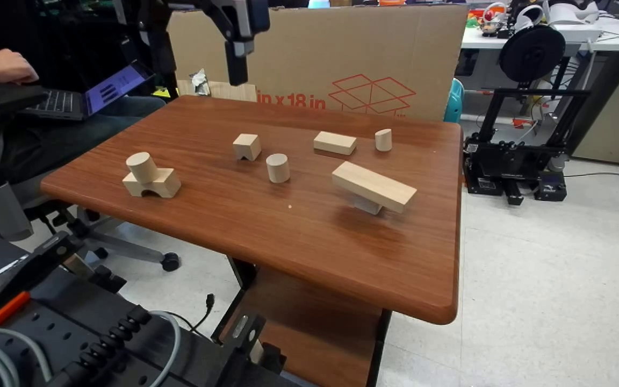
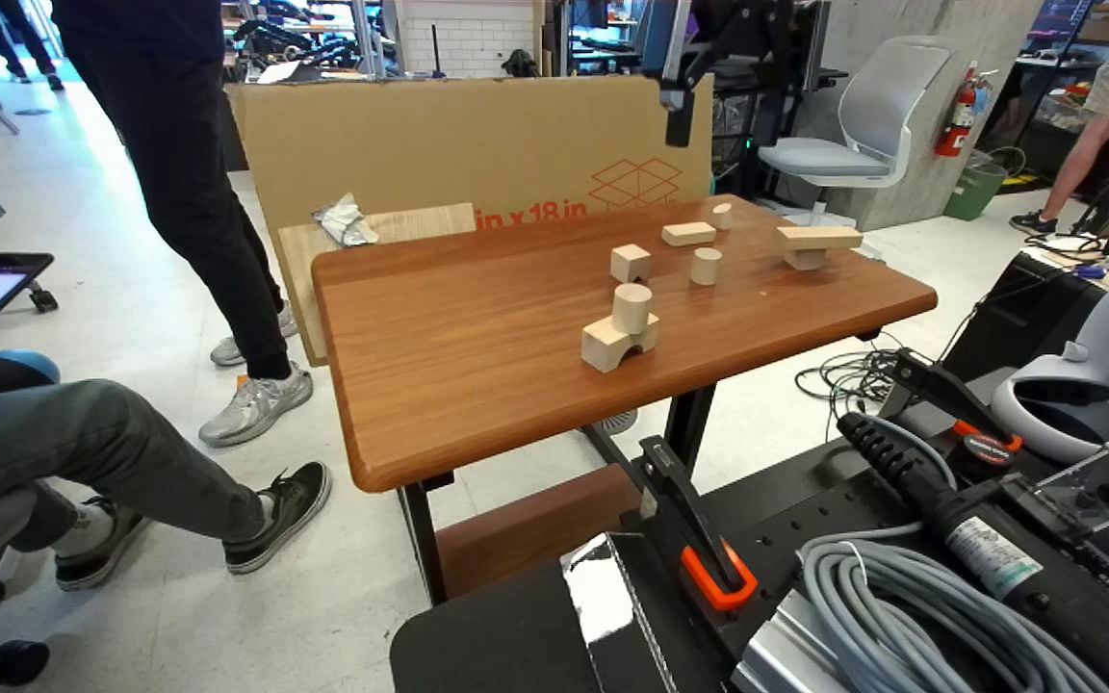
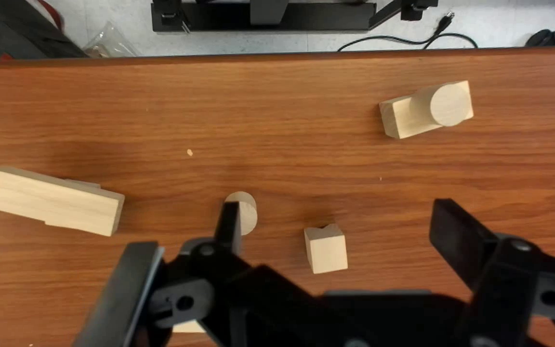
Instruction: Stack the wooden blocks on the table
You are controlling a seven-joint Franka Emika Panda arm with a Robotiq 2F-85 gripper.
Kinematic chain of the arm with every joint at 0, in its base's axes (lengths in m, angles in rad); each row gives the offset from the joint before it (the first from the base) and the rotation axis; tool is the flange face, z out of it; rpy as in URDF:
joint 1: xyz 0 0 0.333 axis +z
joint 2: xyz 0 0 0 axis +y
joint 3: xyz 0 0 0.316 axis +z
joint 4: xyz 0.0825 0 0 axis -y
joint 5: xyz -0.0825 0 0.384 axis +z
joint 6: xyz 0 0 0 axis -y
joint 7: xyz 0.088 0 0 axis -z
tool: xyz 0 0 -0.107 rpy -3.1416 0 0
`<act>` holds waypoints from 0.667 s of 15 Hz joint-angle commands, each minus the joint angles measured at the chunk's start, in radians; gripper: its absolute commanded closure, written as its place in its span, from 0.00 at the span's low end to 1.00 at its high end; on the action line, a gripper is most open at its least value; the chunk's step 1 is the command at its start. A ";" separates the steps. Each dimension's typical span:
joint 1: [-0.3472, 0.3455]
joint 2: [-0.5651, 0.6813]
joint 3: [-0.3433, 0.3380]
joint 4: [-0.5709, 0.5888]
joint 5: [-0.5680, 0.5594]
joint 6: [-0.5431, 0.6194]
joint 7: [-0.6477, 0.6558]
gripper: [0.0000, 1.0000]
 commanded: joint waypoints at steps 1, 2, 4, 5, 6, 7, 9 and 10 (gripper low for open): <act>0.004 0.120 0.008 0.108 -0.036 0.004 -0.001 0.00; 0.005 0.146 0.008 0.127 -0.043 0.005 0.006 0.00; 0.009 0.199 0.006 0.155 -0.070 0.024 0.009 0.00; 0.013 0.224 0.003 0.171 -0.089 0.030 0.019 0.00; 0.018 0.248 0.001 0.185 -0.108 0.036 0.027 0.00; 0.024 0.270 0.001 0.195 -0.126 0.049 0.031 0.00; 0.034 0.309 0.001 0.215 -0.157 0.063 0.039 0.00; 0.040 0.325 0.002 0.225 -0.169 0.064 0.042 0.00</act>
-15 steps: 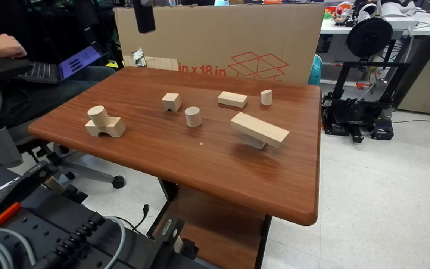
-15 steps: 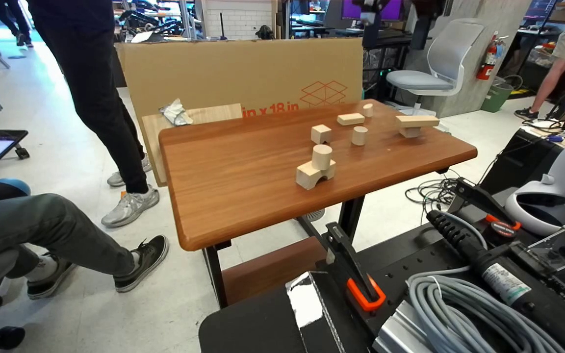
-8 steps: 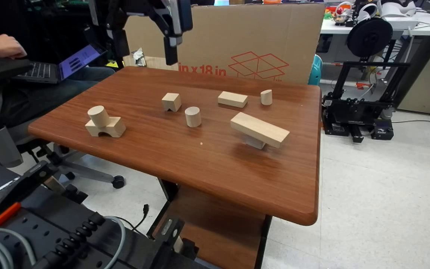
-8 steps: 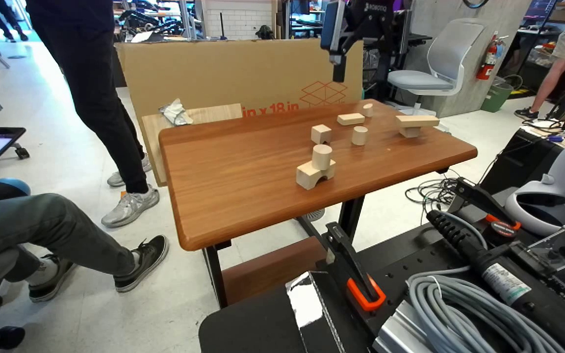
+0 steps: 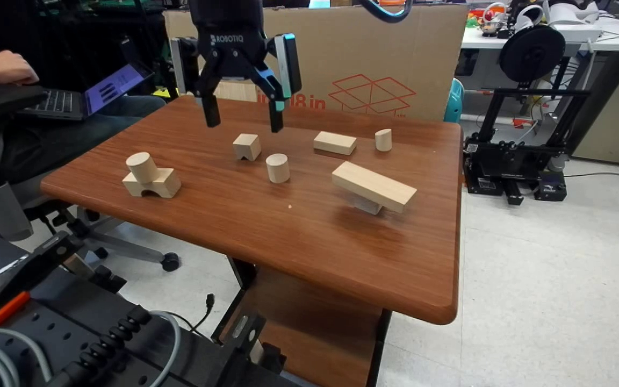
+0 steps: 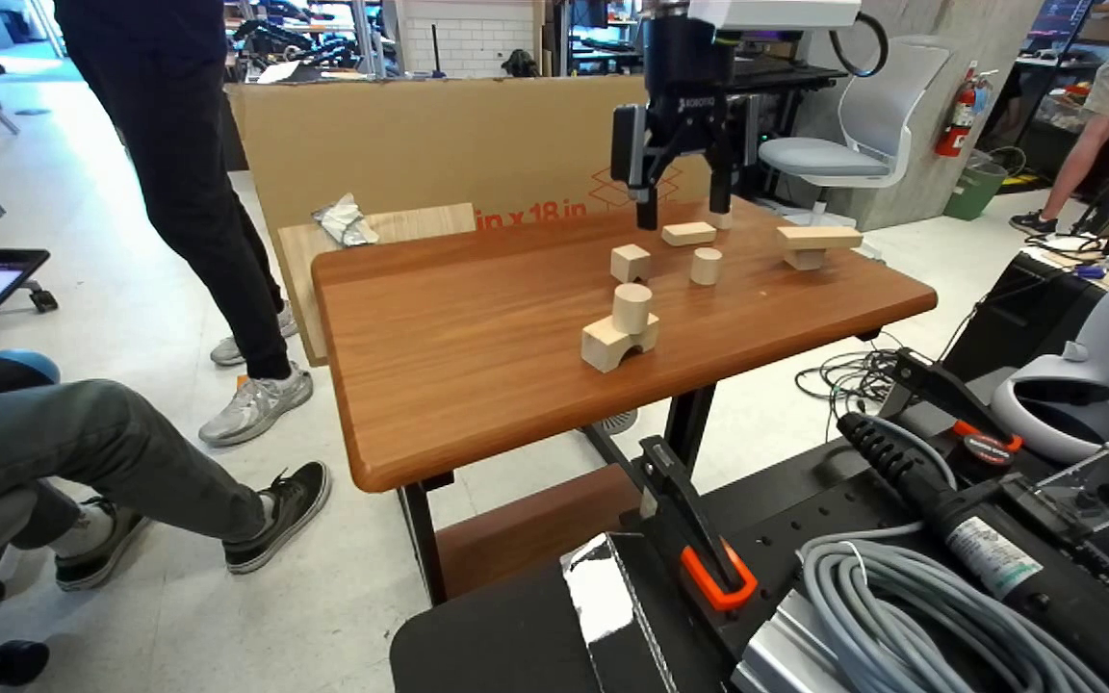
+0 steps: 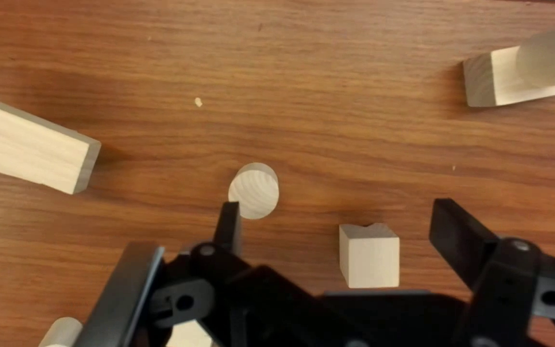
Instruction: Stack the wooden blocks on the table
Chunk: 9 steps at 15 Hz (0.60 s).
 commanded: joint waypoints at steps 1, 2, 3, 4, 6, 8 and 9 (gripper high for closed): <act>0.028 0.075 -0.003 0.060 -0.051 0.023 0.025 0.00; 0.033 0.085 -0.002 0.066 -0.054 0.028 0.026 0.00; 0.038 0.096 -0.001 0.074 -0.058 0.028 0.023 0.00; 0.045 0.105 -0.003 0.080 -0.067 0.028 0.025 0.00; 0.055 0.123 -0.006 0.099 -0.076 0.026 0.030 0.00; 0.060 0.136 -0.005 0.114 -0.081 0.024 0.032 0.13; 0.061 0.144 -0.004 0.126 -0.080 0.021 0.030 0.26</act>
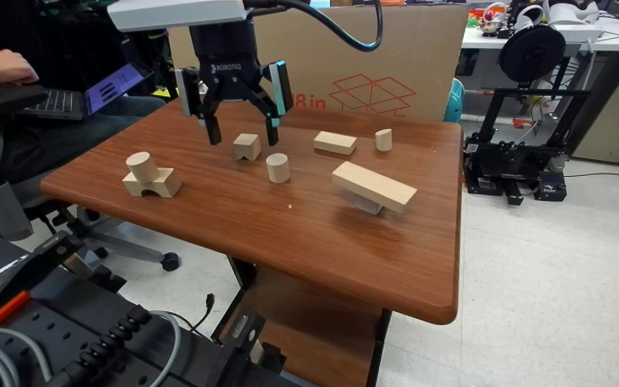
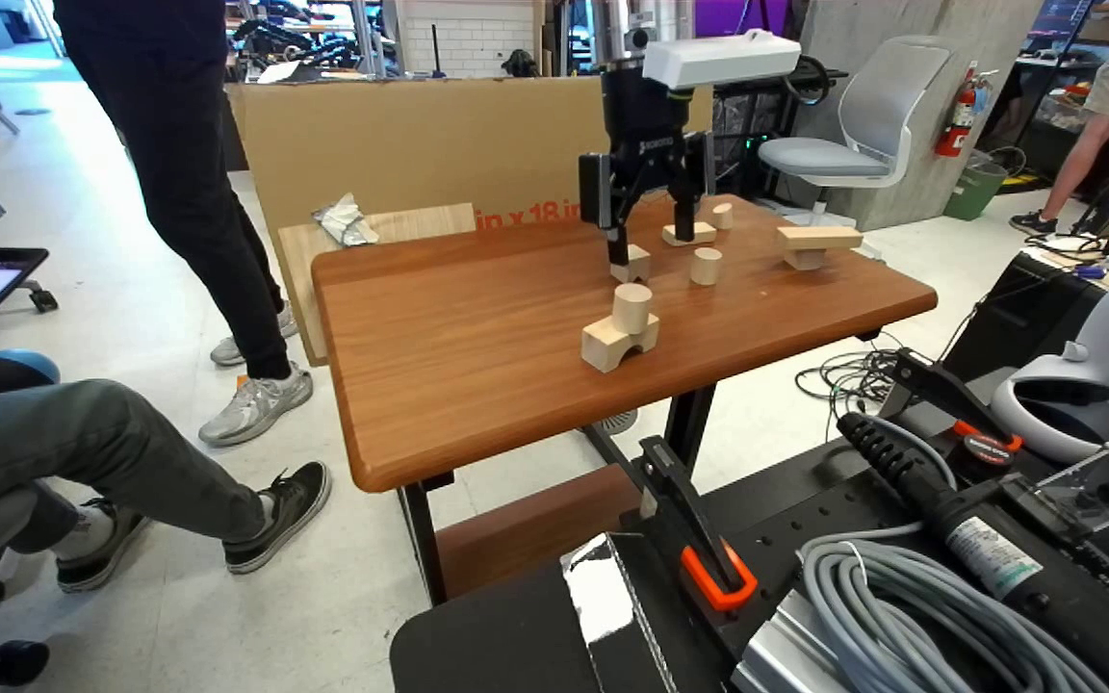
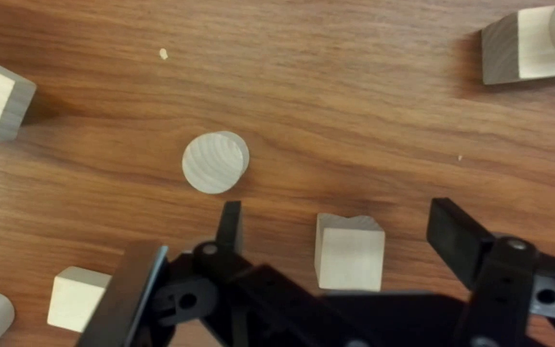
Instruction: Stack the wooden blocks on the table
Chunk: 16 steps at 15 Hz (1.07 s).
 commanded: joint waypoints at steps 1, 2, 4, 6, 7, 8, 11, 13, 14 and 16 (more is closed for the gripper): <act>0.014 0.040 -0.004 0.053 -0.027 0.004 0.020 0.35; 0.017 0.046 -0.006 0.059 -0.034 0.003 0.018 0.42; 0.028 0.058 -0.013 0.072 -0.055 0.002 0.023 0.58; 0.030 0.063 -0.012 0.077 -0.072 0.000 0.019 0.73; 0.031 0.062 -0.012 0.078 -0.081 -0.004 0.015 0.80; 0.028 0.058 -0.010 0.077 -0.081 -0.020 0.005 0.88; 0.016 0.004 -0.009 0.040 -0.081 -0.035 -0.008 0.92; -0.010 -0.060 -0.006 0.006 -0.056 -0.045 -0.029 0.92; -0.024 -0.091 -0.008 -0.008 -0.044 -0.045 -0.029 0.92; -0.066 -0.163 -0.009 -0.043 -0.002 -0.049 -0.035 0.92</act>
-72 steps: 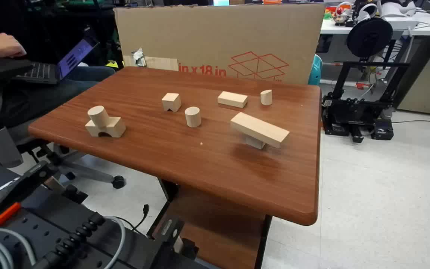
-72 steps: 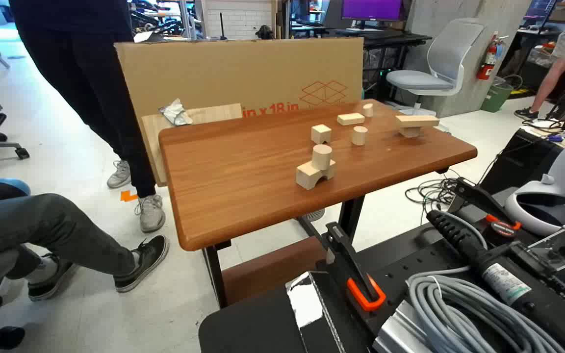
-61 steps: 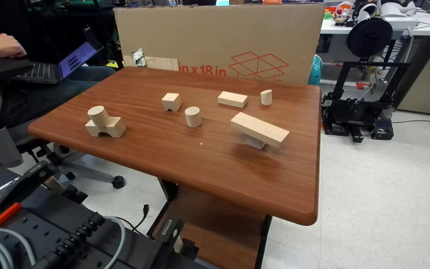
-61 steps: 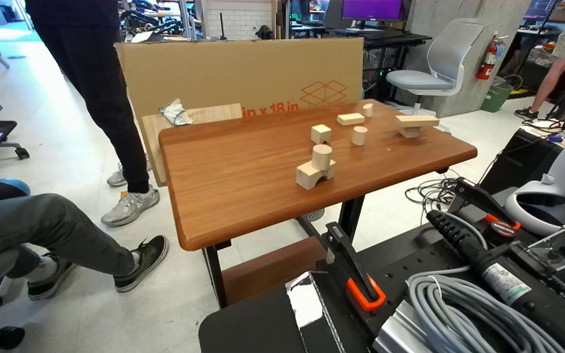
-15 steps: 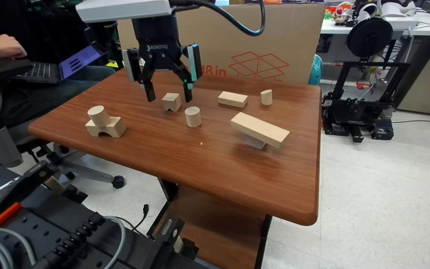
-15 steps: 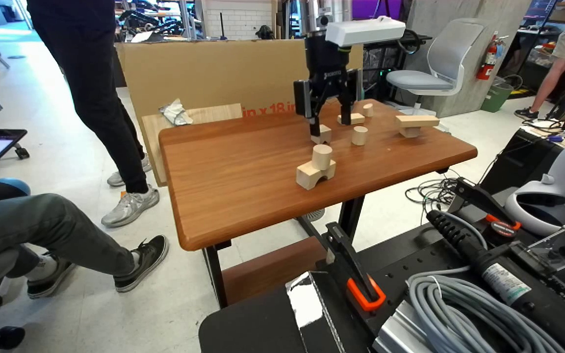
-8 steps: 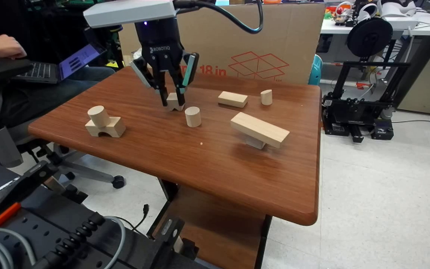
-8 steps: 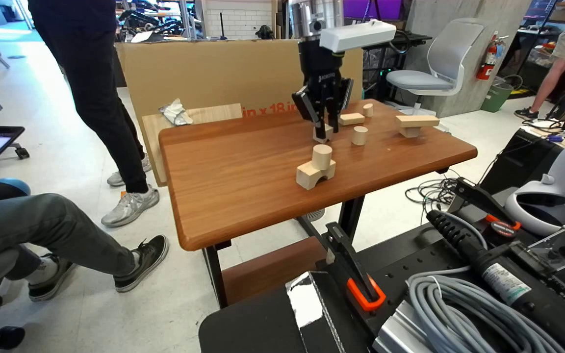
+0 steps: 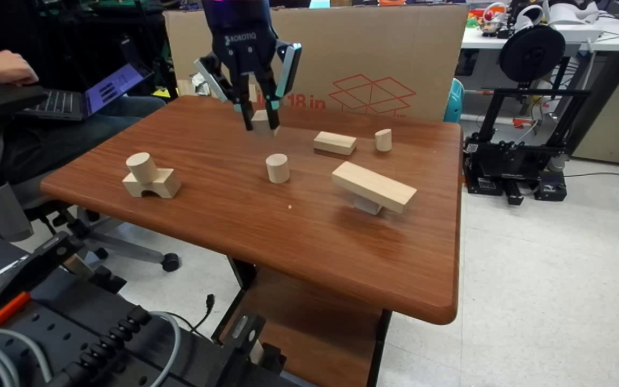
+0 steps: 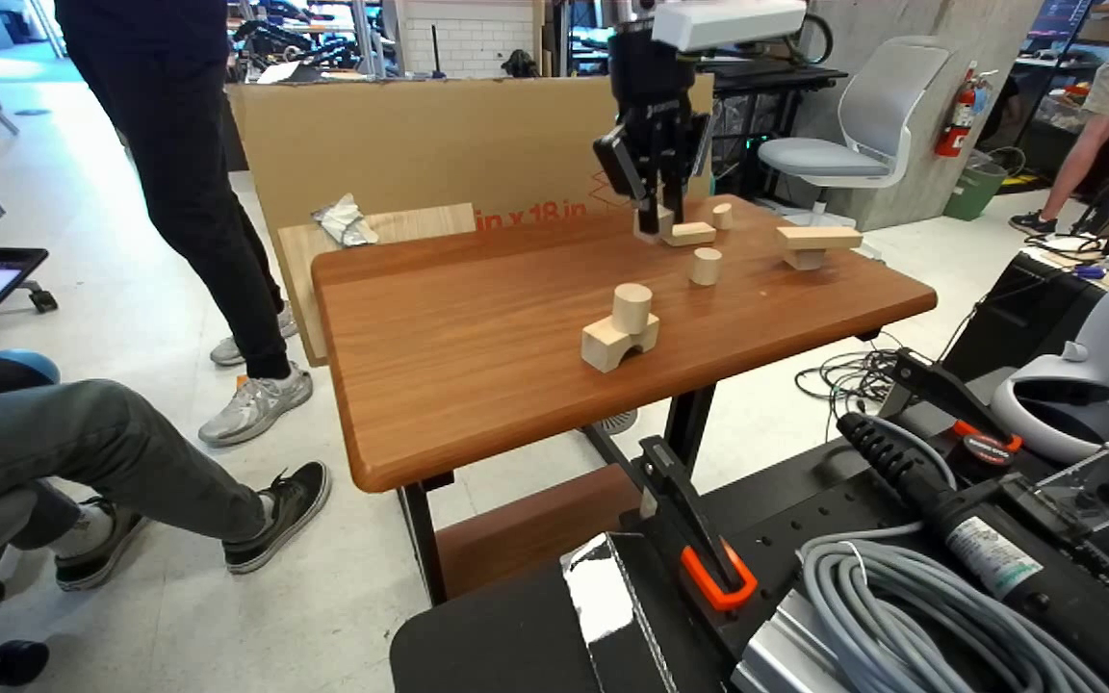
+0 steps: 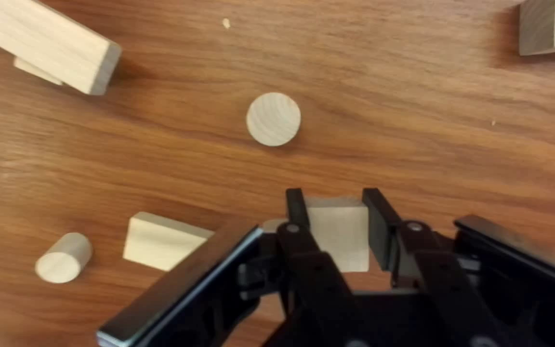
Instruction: Stack the wooden blocks on the table
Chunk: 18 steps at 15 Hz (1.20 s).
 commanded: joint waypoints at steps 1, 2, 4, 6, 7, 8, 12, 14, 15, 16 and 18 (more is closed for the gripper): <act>-0.075 -0.165 0.001 -0.098 0.076 -0.022 -0.032 0.92; -0.098 -0.200 -0.002 -0.122 0.108 -0.024 -0.033 0.92; -0.137 -0.257 -0.013 -0.163 0.167 -0.037 -0.045 0.92; -0.172 -0.298 -0.026 -0.196 0.221 -0.046 -0.069 0.92; -0.183 -0.314 -0.035 -0.208 0.237 -0.052 -0.068 0.92; -0.193 -0.327 -0.044 -0.223 0.252 -0.054 -0.069 0.92; -0.220 -0.343 -0.086 -0.265 0.274 -0.049 -0.040 0.92; -0.229 -0.327 -0.103 -0.263 0.282 -0.060 -0.037 0.92; -0.232 -0.315 -0.110 -0.258 0.279 -0.066 -0.031 0.92; -0.236 -0.304 -0.117 -0.250 0.278 -0.078 -0.025 0.92; -0.240 -0.291 -0.126 -0.243 0.278 -0.085 -0.007 0.92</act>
